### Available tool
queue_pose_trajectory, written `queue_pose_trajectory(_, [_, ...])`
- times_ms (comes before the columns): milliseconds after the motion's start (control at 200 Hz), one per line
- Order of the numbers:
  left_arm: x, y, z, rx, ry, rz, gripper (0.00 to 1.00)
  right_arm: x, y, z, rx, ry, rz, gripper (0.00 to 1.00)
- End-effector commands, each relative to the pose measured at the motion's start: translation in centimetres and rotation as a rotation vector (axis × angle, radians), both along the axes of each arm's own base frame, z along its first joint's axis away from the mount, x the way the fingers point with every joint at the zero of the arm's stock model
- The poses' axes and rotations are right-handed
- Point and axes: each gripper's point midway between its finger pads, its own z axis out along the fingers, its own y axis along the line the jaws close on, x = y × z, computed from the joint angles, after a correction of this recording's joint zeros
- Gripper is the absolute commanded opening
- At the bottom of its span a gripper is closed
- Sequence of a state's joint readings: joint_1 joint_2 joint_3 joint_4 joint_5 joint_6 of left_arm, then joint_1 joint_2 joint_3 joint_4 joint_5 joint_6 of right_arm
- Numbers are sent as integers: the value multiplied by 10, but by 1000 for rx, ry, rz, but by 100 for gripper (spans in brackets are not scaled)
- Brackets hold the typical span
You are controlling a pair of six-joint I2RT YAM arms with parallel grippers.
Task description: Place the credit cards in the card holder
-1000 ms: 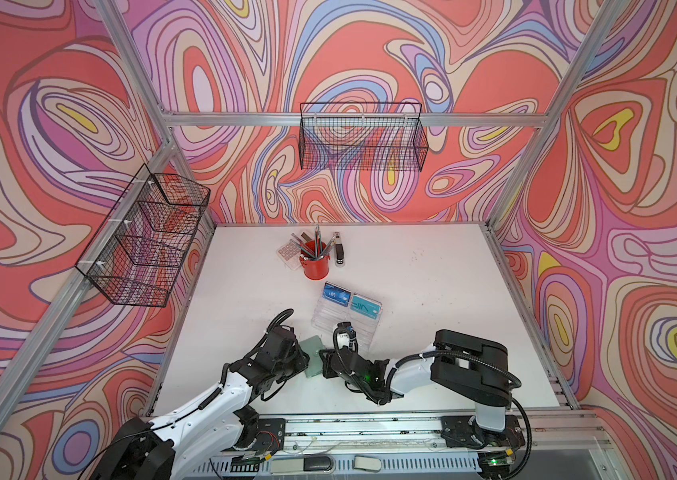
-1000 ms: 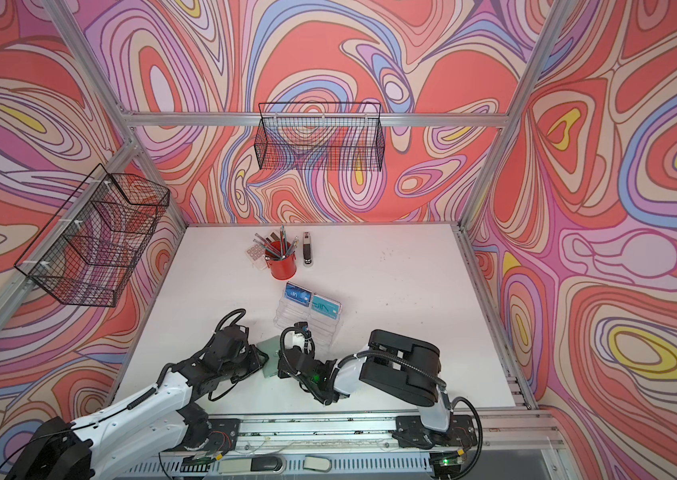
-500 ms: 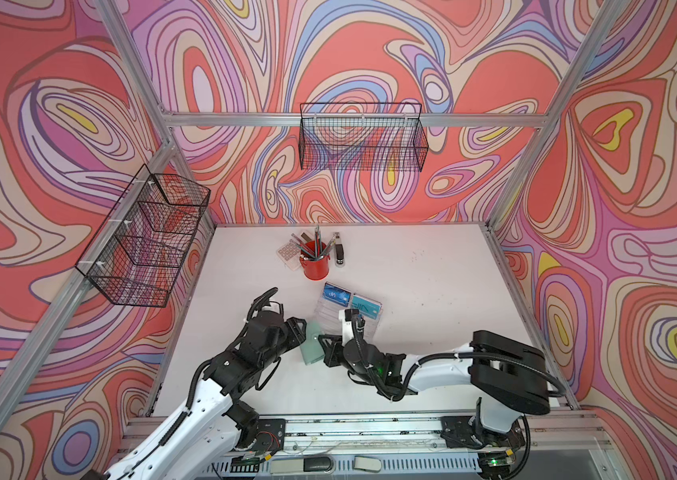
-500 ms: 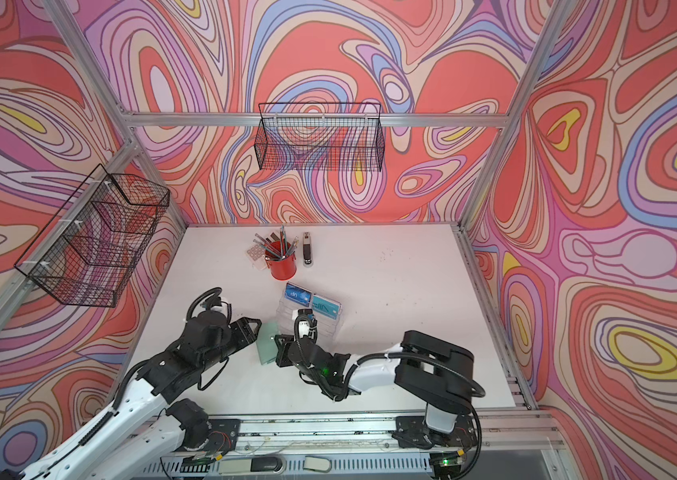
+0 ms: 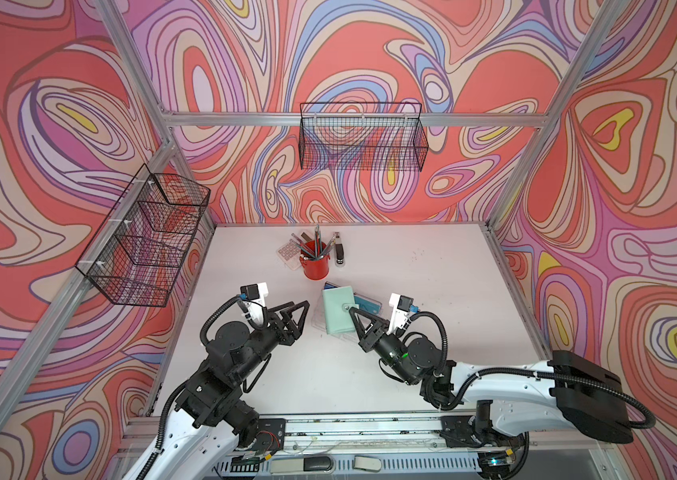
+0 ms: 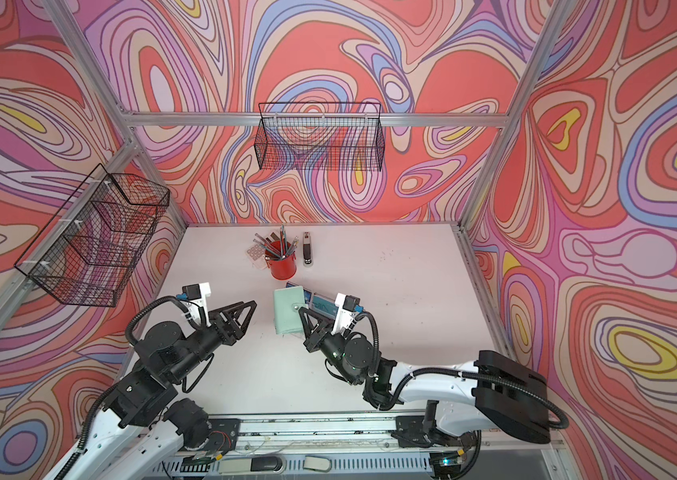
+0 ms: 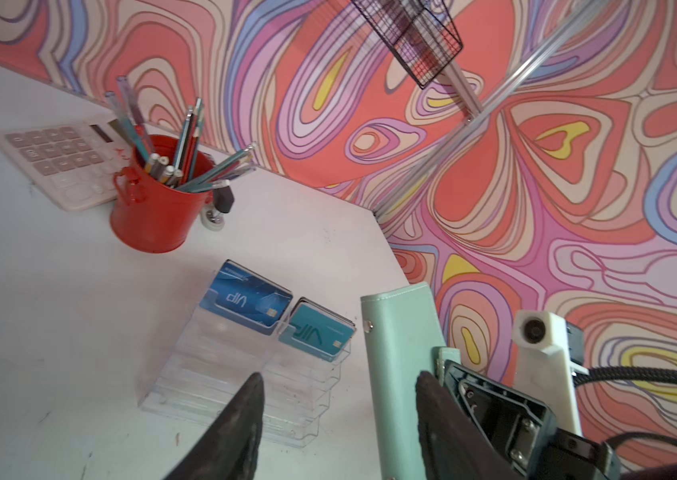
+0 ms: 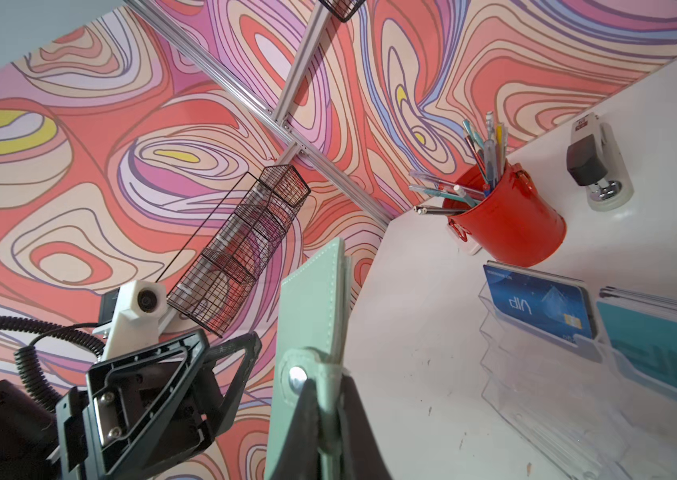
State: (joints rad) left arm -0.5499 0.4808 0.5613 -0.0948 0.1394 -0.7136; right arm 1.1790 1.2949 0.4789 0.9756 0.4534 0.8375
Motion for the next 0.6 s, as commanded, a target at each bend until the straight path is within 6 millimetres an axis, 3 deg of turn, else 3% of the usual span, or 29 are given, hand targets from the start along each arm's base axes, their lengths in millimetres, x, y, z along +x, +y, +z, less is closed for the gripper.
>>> queue_pose_trajectory(0, [-10,-28,25,-67,-116,-171,53,-8,0,30,139,-74,44,0])
queue_pose_trajectory(185, [4,-29,10,-31,-80,-137,49,-13,10,36,170,-121,91,0])
queue_pose_trajectory(195, [5,-30,-4,-17,-56,-136,49,-13,11,36,171,-122,92,0])
queue_pose_trajectory(210, [6,-30,-9,-13,-48,-137,48,-12,11,36,173,-123,93,0])
queue_pose_trajectory(376, [-2,-43,1,-56,-97,-226,41,-10,25,29,163,-102,115,0])
queue_pose_trajectory(456, [-5,-46,2,-65,-99,-253,31,-8,25,30,162,-102,107,0])
queue_pose_trajectory(591, [-10,-49,4,-94,-120,-286,27,-5,22,25,156,-88,83,0])
